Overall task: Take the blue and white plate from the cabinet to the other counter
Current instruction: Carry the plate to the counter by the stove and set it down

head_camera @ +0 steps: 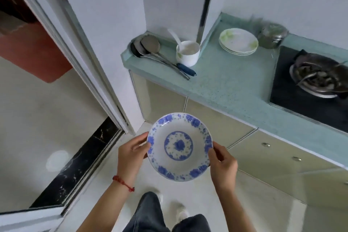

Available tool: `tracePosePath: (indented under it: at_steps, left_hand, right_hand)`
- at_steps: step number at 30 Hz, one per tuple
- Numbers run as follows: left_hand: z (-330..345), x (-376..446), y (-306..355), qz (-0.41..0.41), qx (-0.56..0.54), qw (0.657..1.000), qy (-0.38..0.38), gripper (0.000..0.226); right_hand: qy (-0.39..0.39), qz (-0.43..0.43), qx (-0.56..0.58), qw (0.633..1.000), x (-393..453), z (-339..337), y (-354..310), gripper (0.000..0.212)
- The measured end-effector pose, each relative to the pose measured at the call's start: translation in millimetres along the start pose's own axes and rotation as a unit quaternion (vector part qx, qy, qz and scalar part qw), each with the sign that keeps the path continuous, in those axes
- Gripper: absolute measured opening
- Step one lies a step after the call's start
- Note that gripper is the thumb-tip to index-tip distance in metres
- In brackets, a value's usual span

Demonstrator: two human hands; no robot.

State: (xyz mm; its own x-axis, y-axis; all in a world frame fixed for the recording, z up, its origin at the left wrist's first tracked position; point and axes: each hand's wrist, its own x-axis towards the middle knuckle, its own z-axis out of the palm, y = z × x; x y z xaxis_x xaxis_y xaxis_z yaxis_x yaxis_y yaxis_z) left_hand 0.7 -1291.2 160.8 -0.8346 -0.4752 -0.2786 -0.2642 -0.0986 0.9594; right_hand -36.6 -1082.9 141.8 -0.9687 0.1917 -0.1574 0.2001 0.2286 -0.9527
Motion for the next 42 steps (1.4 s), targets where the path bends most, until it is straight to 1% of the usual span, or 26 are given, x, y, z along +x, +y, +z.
tracePosePath:
  at_steps: [3, 5, 7, 10, 14, 17, 20, 24, 27, 29, 35, 42]
  left_hand:
    - [13, 28, 11, 0.010, 0.014, 0.998, -0.063, 0.040]
    - [23, 41, 15, 0.011, 0.023, 0.995, -0.092, 0.041]
    - [34, 52, 16, 0.012, 0.035, 0.992, -0.120, 0.037]
    - [53, 69, 17, 0.011, 0.038, 0.988, -0.148, 0.032]
    - [90, 95, 23, 0.011, 0.039, 0.984, -0.171, 0.039]
    - [124, 118, 28, 0.017, 0.033, 0.985, -0.170, 0.045]
    - [160, 142, 34, 0.018, 0.020, 0.987, -0.158, 0.046]
    - [205, 165, 42, 0.002, 0.012, 0.991, -0.133, 0.046]
    - [234, 180, 47, -0.005, 0.007, 0.992, -0.126, 0.040]
    - [251, 192, 48, -0.014, 0.009, 0.993, -0.115, 0.035]
    - [282, 228, 47, -0.030, 0.018, 0.994, -0.101, 0.034]
    - [313, 280, 47, -0.052, 0.056, 0.989, -0.129, 0.038]
  right_hand:
    - [0.063, 0.018, 0.021, 0.998, 3, 0, -3, 0.038]
    - [0.097, 0.027, 0.031, 0.994, 5, -2, -3, 0.041]
    - [0.124, 0.032, 0.039, 0.991, 10, -6, -3, 0.042]
    - [0.154, 0.036, 0.035, 0.987, 25, -11, -2, 0.041]
    - [0.174, 0.032, 0.034, 0.984, 63, -21, -2, 0.039]
    - [0.179, 0.023, 0.026, 0.983, 102, -31, -4, 0.043]
    - [0.164, 0.014, 0.012, 0.986, 148, -45, -7, 0.045]
    - [0.133, 0.018, 0.002, 0.991, 205, -67, -9, 0.026]
    - [0.123, 0.008, -0.004, 0.992, 242, -81, -11, 0.025]
    - [0.119, 0.017, -0.013, 0.993, 263, -88, -12, 0.025]
    - [0.121, 0.033, -0.017, 0.992, 307, -89, -6, 0.021]
    - [0.127, 0.061, -0.018, 0.990, 356, -77, 5, 0.021]
